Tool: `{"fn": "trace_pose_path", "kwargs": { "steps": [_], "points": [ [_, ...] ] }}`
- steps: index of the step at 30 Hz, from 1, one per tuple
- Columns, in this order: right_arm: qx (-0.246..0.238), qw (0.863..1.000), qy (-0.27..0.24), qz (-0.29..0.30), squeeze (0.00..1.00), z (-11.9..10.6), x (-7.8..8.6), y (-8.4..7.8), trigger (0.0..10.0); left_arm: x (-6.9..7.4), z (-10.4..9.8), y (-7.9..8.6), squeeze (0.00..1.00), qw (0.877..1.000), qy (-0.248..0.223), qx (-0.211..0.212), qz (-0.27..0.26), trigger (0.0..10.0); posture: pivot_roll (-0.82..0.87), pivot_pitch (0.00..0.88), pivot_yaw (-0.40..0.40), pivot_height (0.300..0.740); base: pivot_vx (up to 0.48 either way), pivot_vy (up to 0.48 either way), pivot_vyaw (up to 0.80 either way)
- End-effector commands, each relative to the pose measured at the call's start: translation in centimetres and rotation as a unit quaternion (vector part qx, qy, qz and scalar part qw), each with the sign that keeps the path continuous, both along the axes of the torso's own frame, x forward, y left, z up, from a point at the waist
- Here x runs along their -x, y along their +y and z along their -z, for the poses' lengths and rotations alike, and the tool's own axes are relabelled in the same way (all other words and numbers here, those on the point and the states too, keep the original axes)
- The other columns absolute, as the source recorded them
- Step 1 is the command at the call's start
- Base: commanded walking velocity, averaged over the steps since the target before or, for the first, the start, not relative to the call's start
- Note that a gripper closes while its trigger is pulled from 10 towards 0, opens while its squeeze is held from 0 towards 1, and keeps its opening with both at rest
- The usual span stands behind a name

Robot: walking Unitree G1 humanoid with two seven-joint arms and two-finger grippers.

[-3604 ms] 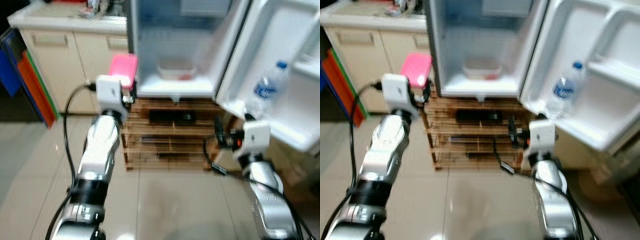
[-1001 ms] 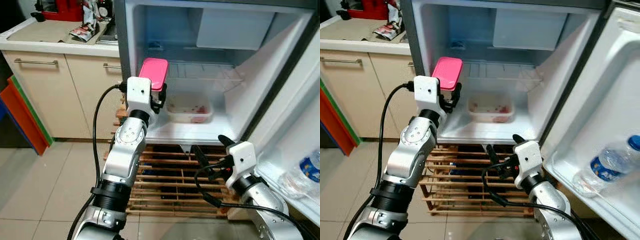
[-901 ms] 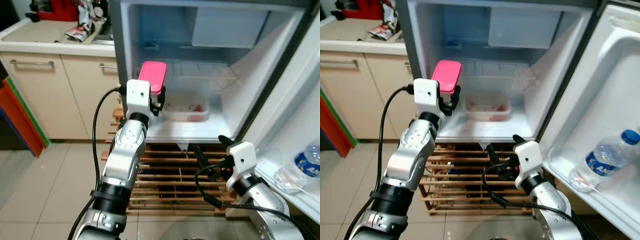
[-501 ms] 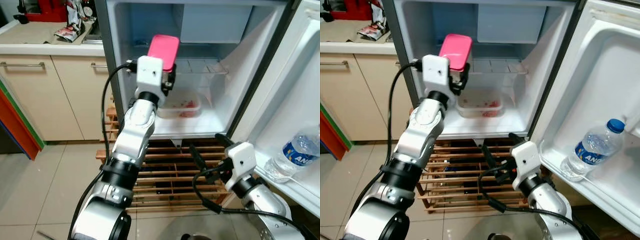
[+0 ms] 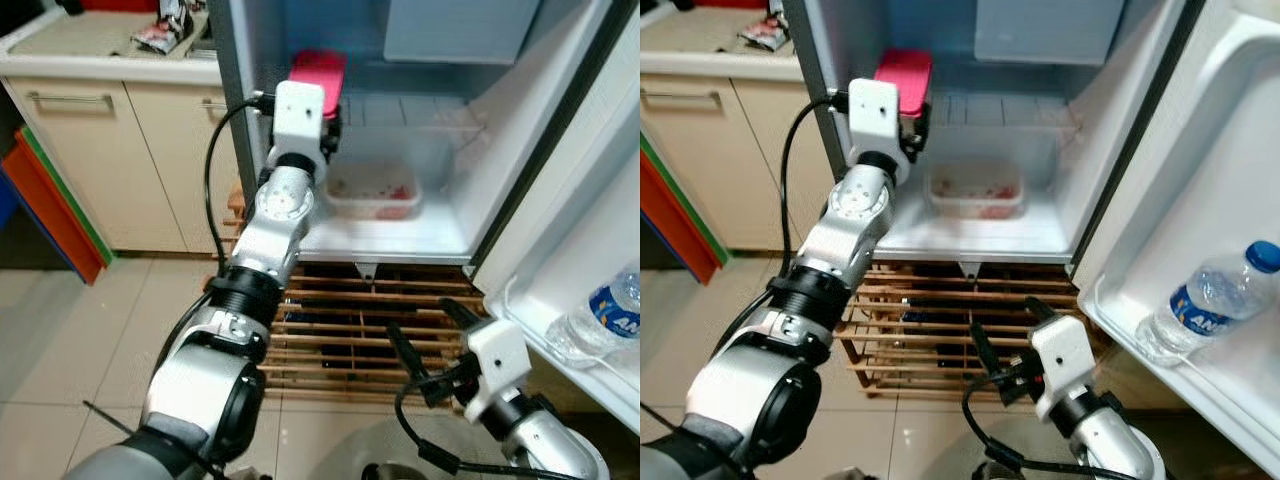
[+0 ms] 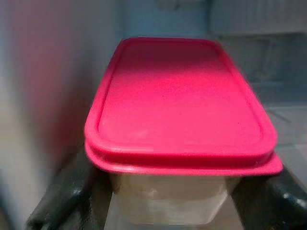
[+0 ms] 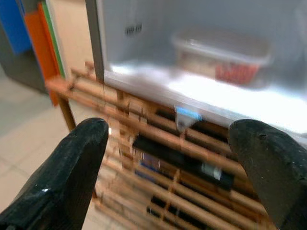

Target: Restocking fridge

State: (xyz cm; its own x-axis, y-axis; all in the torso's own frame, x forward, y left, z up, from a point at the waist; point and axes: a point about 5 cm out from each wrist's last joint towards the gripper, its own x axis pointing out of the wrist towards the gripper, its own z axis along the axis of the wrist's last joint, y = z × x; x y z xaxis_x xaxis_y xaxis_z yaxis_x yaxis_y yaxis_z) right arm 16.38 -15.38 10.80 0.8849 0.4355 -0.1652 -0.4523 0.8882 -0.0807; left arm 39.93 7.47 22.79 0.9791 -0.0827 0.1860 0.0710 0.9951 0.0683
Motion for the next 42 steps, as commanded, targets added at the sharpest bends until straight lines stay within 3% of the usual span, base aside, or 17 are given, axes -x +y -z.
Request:
{"fn": "trace_pose_path", "kwargs": {
  "steps": [1, 9, 12, 20, 21, 22, 42],
  "points": [
    [0.006, 1.000, -0.003, 0.007, 0.00, -0.6, 0.4, -0.5, 10.0, -0.5, -1.5, 0.2, 0.00, 1.000, -0.020, 0.004, -0.007, 10.0, -0.28, 0.123, -0.028, 0.740, 0.000, 0.000, 0.00],
    [0.007, 0.999, 0.027, 0.016, 0.00, -0.8, 3.0, -0.5, 10.0, -1.4, -2.3, 0.7, 0.00, 1.000, -0.009, 0.000, -0.003, 10.0, -0.33, 0.182, -0.029, 0.740, 0.000, 0.000, 0.00],
    [0.003, 0.999, 0.044, 0.025, 0.00, -0.8, 4.4, -0.3, 10.0, -1.6, -3.2, 0.5, 0.00, 1.000, -0.014, -0.002, 0.005, 10.0, -0.35, 0.205, -0.022, 0.740, 0.000, 0.000, 0.00],
    [-0.001, 0.997, 0.066, 0.037, 0.00, -0.8, 6.0, -0.1, 10.0, -2.2, -5.7, 0.9, 0.00, 0.999, -0.032, -0.004, 0.014, 10.0, -0.37, 0.219, -0.009, 0.740, 0.000, 0.000, 0.00],
    [-0.001, 0.997, 0.068, 0.038, 0.00, -0.8, 6.1, 0.0, 10.0, -2.3, -6.0, 1.1, 0.69, 0.999, -0.034, -0.003, 0.014, 10.0, -0.37, 0.219, -0.008, 0.740, 0.000, 0.000, 0.00],
    [-0.001, 0.997, 0.069, 0.039, 0.00, -0.8, 6.3, 0.0, 10.0, -2.3, -6.2, 1.2, 1.00, 0.999, -0.035, -0.002, 0.014, 10.0, -0.38, 0.218, -0.007, 0.740, 0.000, 0.000, 0.00],
    [0.004, 0.995, 0.082, 0.053, 0.00, -0.6, 6.8, -0.4, 10.0, -2.7, -9.5, 2.1, 1.00, 0.999, -0.035, 0.013, 0.007, 10.0, -0.38, 0.195, -0.013, 0.740, 0.000, 0.000, 0.00]
  ]
}}
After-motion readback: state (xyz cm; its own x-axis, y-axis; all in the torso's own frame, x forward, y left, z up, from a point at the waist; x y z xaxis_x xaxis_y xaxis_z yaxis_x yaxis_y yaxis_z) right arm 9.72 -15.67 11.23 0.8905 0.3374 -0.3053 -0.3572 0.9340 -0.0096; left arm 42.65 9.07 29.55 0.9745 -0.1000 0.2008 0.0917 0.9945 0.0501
